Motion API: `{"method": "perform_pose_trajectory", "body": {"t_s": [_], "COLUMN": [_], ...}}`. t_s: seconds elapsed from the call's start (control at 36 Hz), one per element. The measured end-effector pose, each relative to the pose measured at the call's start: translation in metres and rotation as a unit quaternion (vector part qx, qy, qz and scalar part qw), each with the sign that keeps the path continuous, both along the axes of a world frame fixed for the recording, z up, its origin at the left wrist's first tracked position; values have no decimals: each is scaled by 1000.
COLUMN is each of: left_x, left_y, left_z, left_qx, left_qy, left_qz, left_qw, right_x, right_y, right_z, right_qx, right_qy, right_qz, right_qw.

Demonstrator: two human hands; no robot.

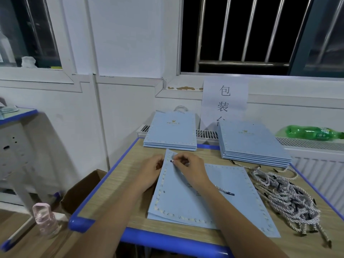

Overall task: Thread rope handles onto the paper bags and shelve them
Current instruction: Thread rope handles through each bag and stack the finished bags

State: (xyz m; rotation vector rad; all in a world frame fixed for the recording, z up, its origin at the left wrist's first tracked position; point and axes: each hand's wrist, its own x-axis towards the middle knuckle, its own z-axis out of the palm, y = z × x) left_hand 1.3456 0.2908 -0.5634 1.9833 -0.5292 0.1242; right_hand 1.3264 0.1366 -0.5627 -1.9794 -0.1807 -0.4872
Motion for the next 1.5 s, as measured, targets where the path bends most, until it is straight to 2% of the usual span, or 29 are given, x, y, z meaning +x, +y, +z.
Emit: {"method": "perform_pose_trajectory", "body": {"t_s": [0.14, 0.25, 0.36, 0.44, 0.58, 0.69, 0.75, 0.86, 1.14, 1.22, 1.36, 1.42, 1.5], "left_x": [4, 3, 1, 3, 5, -2, -1, -1, -4, -4, 2, 6, 15], "left_y": [3, 1, -2, -3, -5, 0, 1, 1, -3, -3, 2, 5, 9], "left_z": [-1, -1, -3, 1, 12, 11, 8, 6, 6, 3, 0, -1, -5], "left_qx": [76, 140, 28, -23, -130, -67, -55, -33, -22, -20, -35, -46, -52], "left_qy": [-24, -60, 8, 65, 229, 192, 172, 126, 102, 101, 97, 103, 109], "left_qz": [14, 71, 65, 71, 46, -3, -8, -5, 7, 14, 48, 67, 84], "left_qw": [997, 986, 997, 995, 964, 979, 984, 991, 995, 995, 994, 991, 989], "right_x": [-1, 0, 0, 0, -2, -1, -1, -3, -2, -3, -7, -8, -13], "right_y": [-4, -3, -2, 0, 1, 1, 1, -2, -1, -3, -23, -36, -57], "right_z": [1, 0, 1, 2, 4, 1, 1, 4, 5, 10, 37, 52, 72], "right_qx": [-36, -76, -112, -140, -169, -179, -141, 12, 72, 26, -80, -168, -290], "right_qy": [-4, 2, 9, 12, 6, 16, 26, 46, 67, 72, 173, 212, 273], "right_qz": [-3, -4, -4, -7, -5, 3, 8, 8, 24, 36, 78, 79, 100], "right_qw": [999, 997, 994, 990, 986, 984, 990, 999, 995, 996, 979, 959, 912]}}
